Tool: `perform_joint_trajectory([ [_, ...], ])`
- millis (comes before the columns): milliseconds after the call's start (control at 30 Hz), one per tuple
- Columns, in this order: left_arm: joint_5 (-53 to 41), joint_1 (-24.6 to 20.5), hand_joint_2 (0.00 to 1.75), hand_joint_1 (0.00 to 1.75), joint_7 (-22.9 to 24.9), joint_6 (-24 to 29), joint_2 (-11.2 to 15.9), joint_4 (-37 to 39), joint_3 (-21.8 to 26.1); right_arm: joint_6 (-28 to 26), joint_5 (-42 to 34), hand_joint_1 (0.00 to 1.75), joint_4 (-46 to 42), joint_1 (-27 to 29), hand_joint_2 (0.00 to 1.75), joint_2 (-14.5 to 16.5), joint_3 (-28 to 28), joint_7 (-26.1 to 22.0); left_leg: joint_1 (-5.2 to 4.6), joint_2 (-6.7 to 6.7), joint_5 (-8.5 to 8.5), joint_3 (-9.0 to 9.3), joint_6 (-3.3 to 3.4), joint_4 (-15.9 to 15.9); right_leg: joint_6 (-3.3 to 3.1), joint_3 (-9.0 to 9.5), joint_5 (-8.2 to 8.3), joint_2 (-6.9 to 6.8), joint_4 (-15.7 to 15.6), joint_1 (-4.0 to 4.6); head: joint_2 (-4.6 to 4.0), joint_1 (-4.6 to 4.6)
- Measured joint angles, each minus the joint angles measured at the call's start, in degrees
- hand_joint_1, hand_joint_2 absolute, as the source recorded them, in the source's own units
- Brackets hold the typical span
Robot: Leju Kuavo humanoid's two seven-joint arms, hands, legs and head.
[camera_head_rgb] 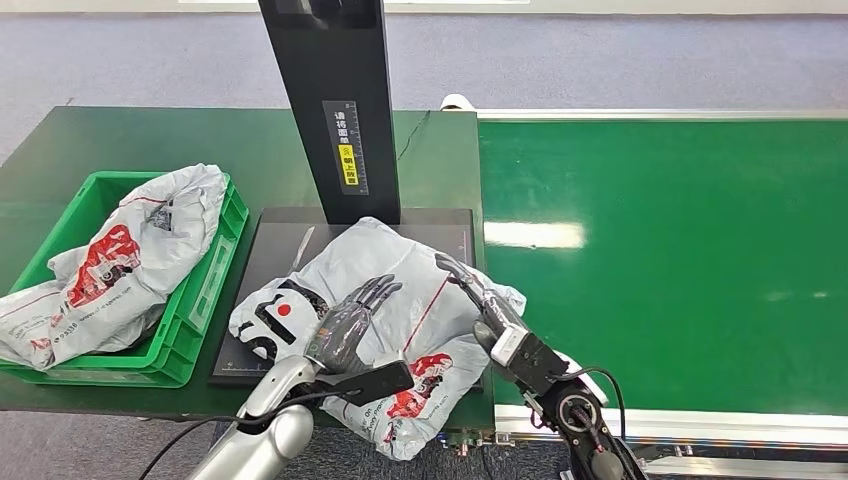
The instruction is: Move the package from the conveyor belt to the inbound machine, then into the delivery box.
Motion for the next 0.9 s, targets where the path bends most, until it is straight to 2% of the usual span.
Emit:
perform_joint_trajectory([
  [500,-1.61,-2.98,1.75,0.02,1.19,-3.24,-0.03,3.9,-1.51,-0.07,0.33,0.0,-0.89,0.72,0.0,0.46,-1.06,0.07,0.0,-0.03,0.0,0.07,0.0,0.0,0.0,0.11,0.0,-0.01,0.0,0.0,0.0,0.0],
  [533,-1.48,-3.24,1.75,0.11,1.08,-3.52,-0.04,4.23,-1.57,-0.07,0.36,0.0,-0.94,0.76,0.0,0.47,-1.15,0.08,0.0,-0.03,0.0,0.09,0.0,0.0,0.0,0.12,0.0,-0.01,0.0,0.0,0.0,0.0],
  [667,0.8,-4.03,1.75,1.53,-0.44,-5.15,-0.07,5.51,-1.64,-0.07,0.48,0.0,-0.97,0.88,0.0,0.48,-1.37,0.1,0.0,-0.03,0.01,0.14,0.0,0.0,0.0,0.19,0.0,-0.03,0.0,0.0,0.0,0.0],
  [767,2.56,-4.24,1.75,1.74,-1.61,-5.66,-0.07,6.27,-1.61,-0.11,0.49,0.0,-0.97,0.93,0.0,0.48,-1.57,0.11,0.0,-0.03,0.01,0.16,0.01,0.0,0.0,0.2,0.0,-0.04,0.0,0.0,0.0,0.0],
  [900,3.52,-4.61,1.75,1.69,-2.33,-5.36,-0.07,6.84,-1.56,-0.2,0.49,0.0,-0.97,0.96,0.0,0.48,-1.68,0.16,0.0,-0.03,0.01,0.16,0.0,0.0,0.0,0.2,0.0,-0.04,0.0,0.0,0.0,0.0],
])
